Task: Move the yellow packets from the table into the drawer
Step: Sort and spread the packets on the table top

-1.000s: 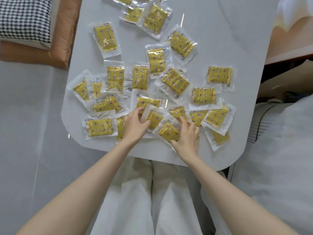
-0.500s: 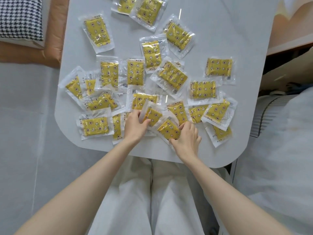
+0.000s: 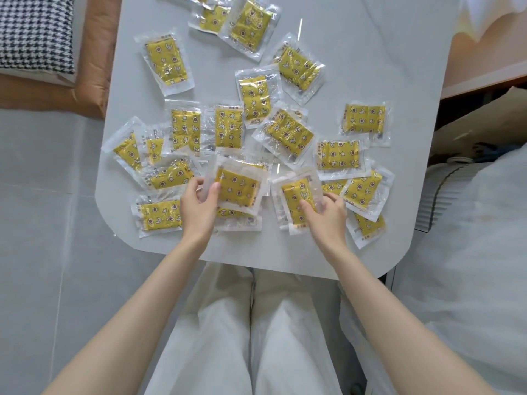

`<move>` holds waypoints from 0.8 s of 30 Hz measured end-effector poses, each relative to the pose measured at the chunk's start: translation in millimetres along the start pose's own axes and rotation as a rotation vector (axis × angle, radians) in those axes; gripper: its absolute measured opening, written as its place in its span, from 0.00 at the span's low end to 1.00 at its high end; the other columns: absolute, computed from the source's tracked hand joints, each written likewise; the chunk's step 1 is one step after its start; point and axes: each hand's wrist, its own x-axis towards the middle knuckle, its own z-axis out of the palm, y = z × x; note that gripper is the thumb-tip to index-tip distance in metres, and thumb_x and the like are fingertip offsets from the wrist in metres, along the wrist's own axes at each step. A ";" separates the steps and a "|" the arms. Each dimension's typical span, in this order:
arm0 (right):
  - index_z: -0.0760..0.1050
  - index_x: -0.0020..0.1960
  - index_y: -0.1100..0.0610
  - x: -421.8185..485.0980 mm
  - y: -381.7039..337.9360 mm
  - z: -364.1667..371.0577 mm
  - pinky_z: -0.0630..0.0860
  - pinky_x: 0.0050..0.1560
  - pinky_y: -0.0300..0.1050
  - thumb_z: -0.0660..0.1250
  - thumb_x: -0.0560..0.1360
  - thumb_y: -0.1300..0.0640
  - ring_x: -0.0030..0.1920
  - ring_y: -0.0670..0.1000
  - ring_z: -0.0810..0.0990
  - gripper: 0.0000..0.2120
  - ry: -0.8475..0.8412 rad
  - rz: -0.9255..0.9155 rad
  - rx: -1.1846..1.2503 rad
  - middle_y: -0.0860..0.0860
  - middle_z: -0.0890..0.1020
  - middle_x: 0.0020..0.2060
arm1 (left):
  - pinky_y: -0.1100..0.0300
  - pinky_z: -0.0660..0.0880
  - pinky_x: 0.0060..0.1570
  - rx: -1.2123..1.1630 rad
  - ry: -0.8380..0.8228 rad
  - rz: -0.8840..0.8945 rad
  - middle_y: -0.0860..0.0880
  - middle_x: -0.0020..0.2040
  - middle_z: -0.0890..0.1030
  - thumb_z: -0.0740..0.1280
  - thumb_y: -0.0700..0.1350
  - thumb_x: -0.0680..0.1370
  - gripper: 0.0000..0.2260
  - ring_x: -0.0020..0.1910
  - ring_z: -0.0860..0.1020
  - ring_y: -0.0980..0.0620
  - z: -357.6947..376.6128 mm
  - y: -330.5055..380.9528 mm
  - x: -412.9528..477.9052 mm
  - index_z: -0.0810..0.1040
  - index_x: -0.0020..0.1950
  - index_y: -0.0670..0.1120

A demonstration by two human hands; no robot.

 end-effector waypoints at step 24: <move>0.60 0.65 0.57 13.0 -24.0 26.6 0.73 0.60 0.55 0.80 0.63 0.52 0.60 0.59 0.76 0.39 0.075 0.134 -0.259 0.55 0.77 0.59 | 0.53 0.80 0.51 -0.405 0.017 -0.176 0.50 0.44 0.83 0.71 0.47 0.74 0.09 0.46 0.82 0.51 -6.4 4.1 -2.1 0.80 0.52 0.45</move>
